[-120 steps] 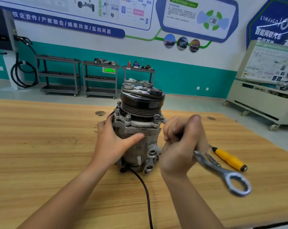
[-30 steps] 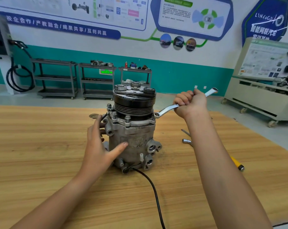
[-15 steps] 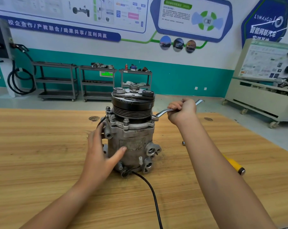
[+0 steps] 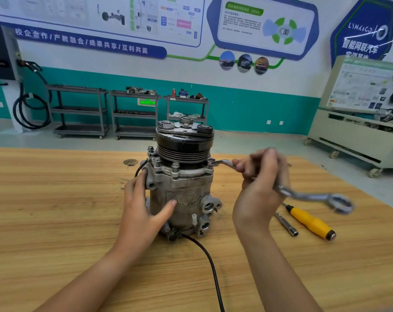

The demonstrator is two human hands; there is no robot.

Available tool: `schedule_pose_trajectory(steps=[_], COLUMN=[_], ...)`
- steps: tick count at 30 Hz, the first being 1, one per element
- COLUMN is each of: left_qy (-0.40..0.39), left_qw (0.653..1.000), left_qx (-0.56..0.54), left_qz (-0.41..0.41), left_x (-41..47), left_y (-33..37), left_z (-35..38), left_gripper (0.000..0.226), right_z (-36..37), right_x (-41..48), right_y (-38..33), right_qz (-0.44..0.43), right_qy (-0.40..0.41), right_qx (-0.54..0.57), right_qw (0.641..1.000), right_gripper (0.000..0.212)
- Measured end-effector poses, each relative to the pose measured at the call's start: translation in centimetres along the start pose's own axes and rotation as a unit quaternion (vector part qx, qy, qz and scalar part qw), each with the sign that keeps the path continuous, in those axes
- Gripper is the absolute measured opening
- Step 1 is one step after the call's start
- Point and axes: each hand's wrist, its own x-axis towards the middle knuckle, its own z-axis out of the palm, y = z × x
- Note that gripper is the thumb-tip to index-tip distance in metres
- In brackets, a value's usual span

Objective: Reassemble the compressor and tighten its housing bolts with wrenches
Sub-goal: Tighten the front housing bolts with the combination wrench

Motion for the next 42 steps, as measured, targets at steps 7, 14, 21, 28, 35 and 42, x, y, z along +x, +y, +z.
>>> schedule_pose_trajectory(steps=[7,14,21,28,35,42], left_qy=[-0.005,-0.013,0.014,-0.004,-0.018,-0.012], left_qw=[1.000,1.000,0.992,1.000,1.000,1.000], left_qx=[0.000,-0.003,-0.045,-0.024,-0.006,0.001], left_qz=[-0.002,-0.006,0.116,0.001,-0.018,-0.015], left_x=[0.0,0.2,0.6,0.2,0.2,0.3], left_y=[0.2,-0.2,1.4,-0.4,0.1,0.0], left_z=[-0.1,0.0,-0.3,0.1,-0.2,-0.4], left_gripper=[0.083,0.087,0.099,0.076,0.081,0.083], right_z=[0.0,2.5,6.4,7.8,2.1,-0.1], right_x=[-1.1,-2.0,-4.0,0.9,10.1,10.4], right_y=[0.4,1.7,4.1,-3.3,-0.2,3.7], right_qz=[-0.198,-0.326,-0.330,0.071,0.356,0.446], right_qy=[-0.142,-0.240,-0.163,-0.096,0.030,0.103], right_qx=[-0.143,-0.250,-0.394,0.163,0.226,0.343], right_qw=[0.959,0.880,0.842,0.979,0.906,0.820], right_gripper=[0.015,0.043,0.044,0.044,0.054,0.050])
